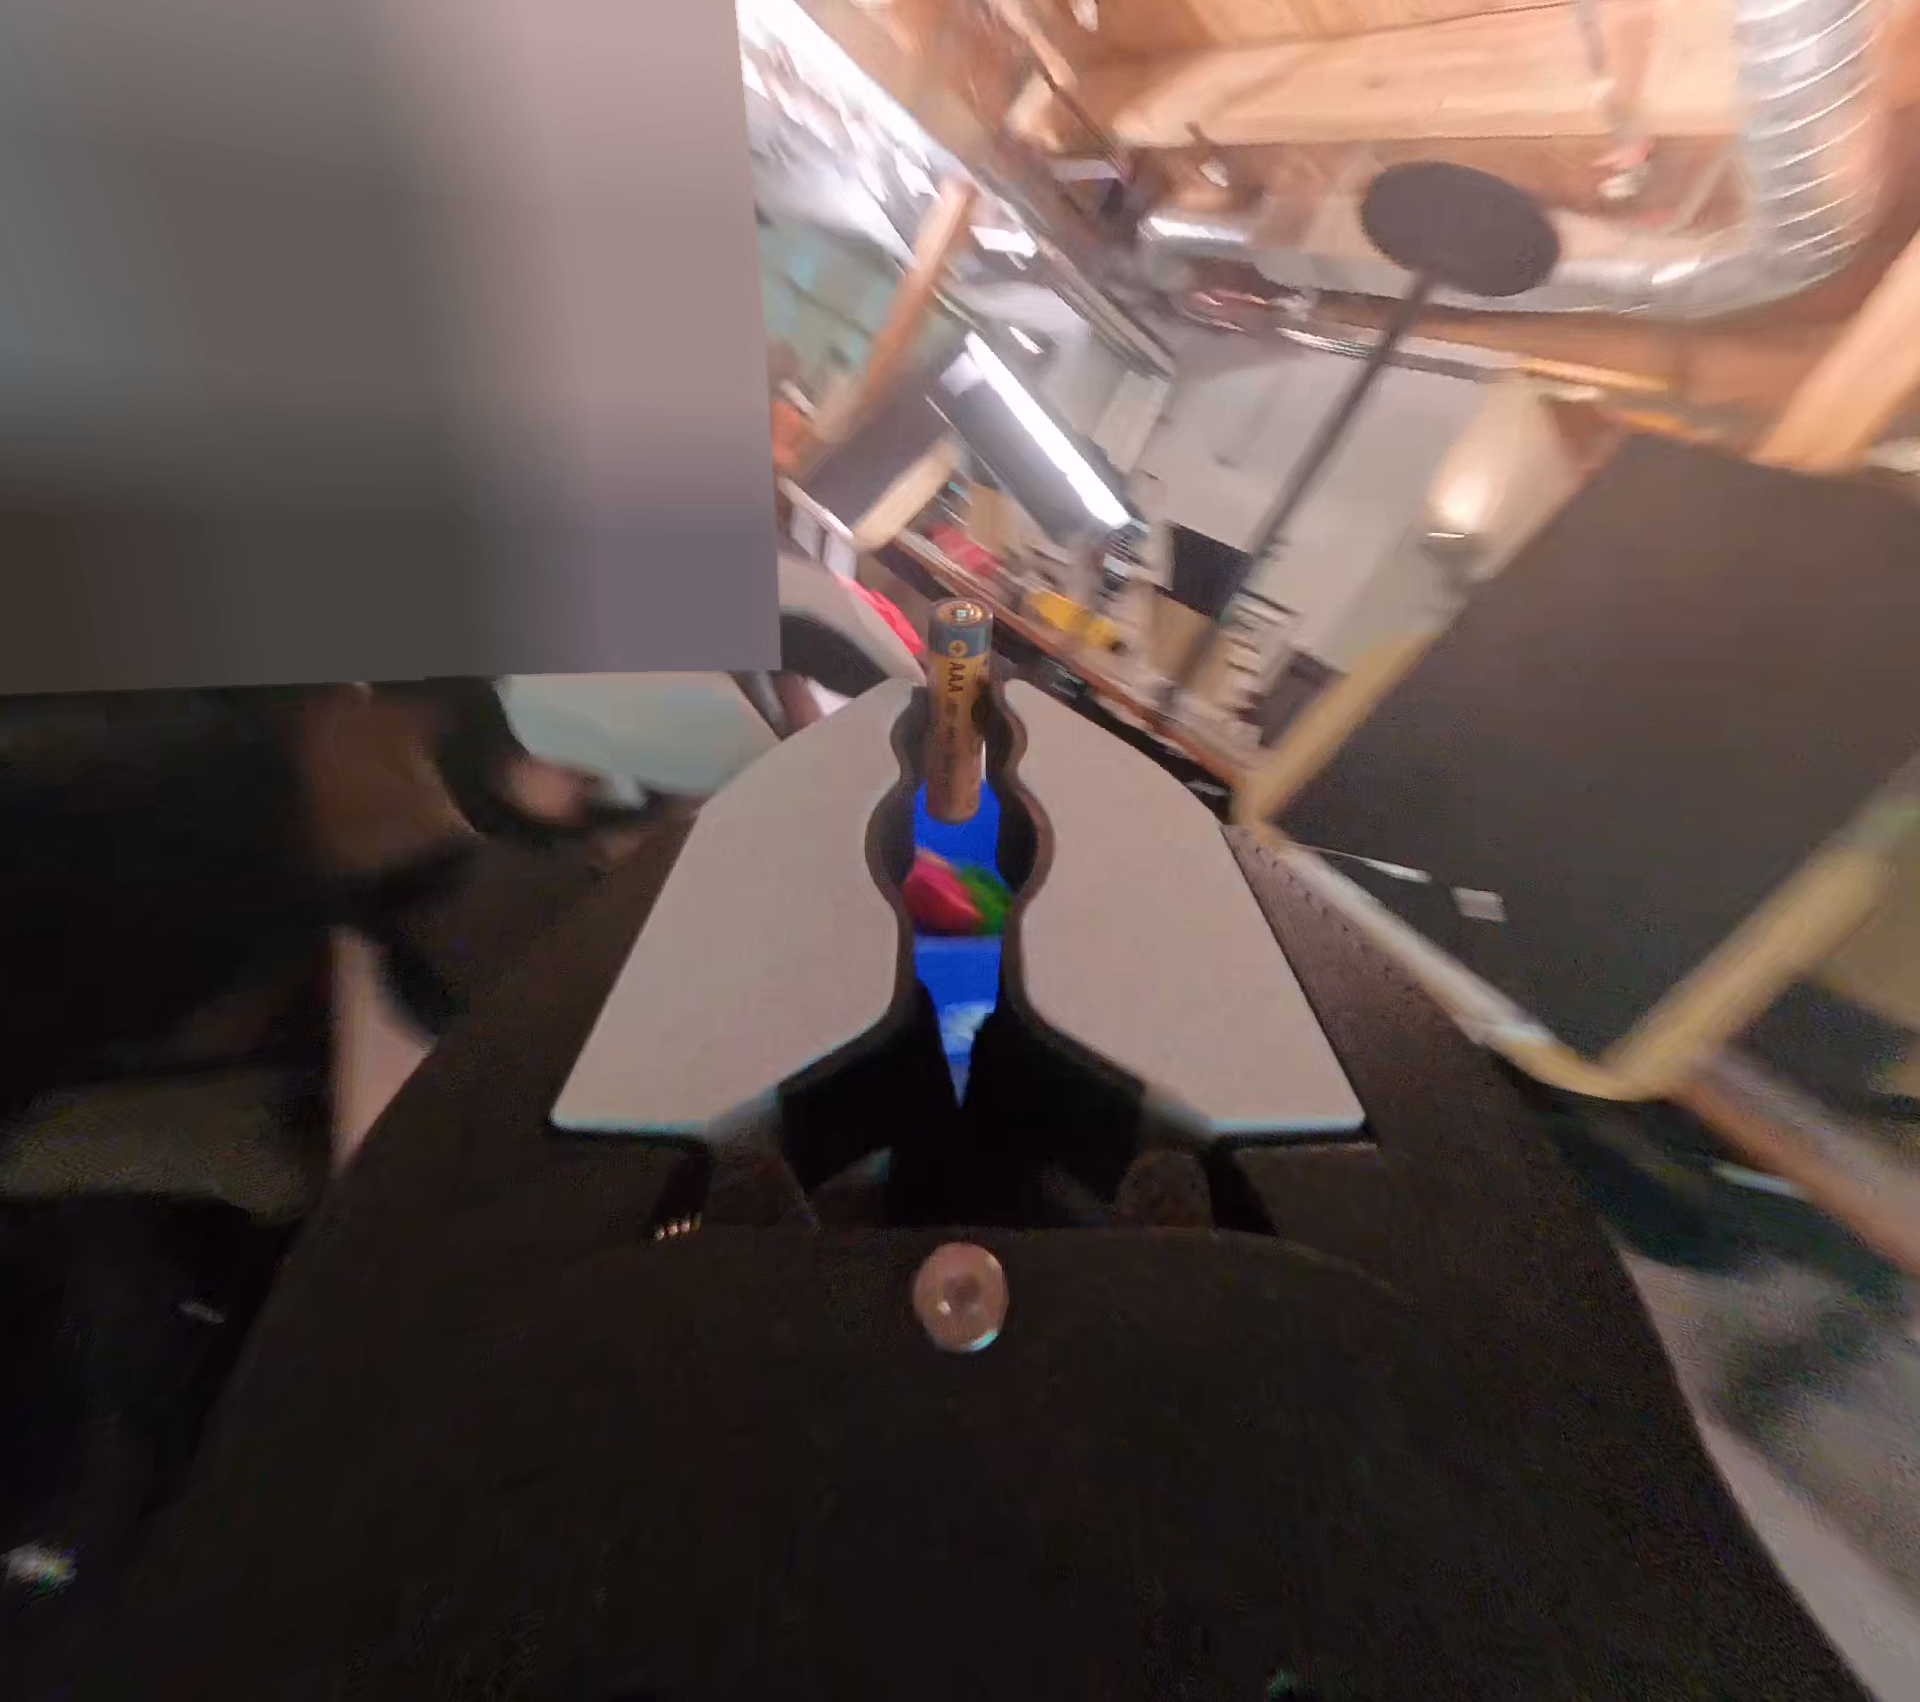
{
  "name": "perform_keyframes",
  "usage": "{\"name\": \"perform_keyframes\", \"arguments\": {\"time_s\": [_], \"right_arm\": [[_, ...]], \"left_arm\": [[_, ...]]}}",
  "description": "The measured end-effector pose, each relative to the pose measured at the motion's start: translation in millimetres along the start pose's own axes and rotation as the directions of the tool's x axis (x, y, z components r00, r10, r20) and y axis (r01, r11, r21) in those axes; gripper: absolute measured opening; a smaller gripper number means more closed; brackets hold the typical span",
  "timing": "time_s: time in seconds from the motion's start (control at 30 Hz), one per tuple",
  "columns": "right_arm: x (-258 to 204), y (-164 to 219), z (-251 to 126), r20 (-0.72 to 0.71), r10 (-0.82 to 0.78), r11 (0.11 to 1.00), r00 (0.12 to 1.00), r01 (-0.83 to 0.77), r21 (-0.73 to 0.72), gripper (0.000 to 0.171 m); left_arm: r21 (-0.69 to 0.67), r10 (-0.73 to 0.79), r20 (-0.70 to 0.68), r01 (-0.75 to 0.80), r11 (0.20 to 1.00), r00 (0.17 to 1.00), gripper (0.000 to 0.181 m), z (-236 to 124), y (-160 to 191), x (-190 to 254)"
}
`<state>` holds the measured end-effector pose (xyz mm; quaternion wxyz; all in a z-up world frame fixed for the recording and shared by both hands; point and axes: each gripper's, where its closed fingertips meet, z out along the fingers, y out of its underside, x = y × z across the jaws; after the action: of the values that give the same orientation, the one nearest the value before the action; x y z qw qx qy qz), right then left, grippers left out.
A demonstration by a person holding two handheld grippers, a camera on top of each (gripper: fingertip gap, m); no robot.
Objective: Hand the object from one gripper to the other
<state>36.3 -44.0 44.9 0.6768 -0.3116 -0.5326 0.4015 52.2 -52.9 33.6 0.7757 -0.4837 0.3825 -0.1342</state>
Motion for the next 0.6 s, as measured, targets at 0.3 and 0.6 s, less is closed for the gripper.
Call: {"name": "perform_keyframes", "arguments": {"time_s": [0.3, 0.6], "right_arm": [[-5, 21, 3, -0.068, -0.568, 0.785, 0.820, 0.514, -0.346, 0.010], [-12, -9, -3, -0.087, -0.420, 0.907, 0.903, 0.414, -0.076, 0.027]], "left_arm": [[-0.068, -0.135, 0.071, 0.140, 0.988, 0.988, 0.020, 2, 5, -9], [0.129, -0.519, -0.095, 0.528, 0.839, 0.849, 0.010, -9, -23, -16]]}}
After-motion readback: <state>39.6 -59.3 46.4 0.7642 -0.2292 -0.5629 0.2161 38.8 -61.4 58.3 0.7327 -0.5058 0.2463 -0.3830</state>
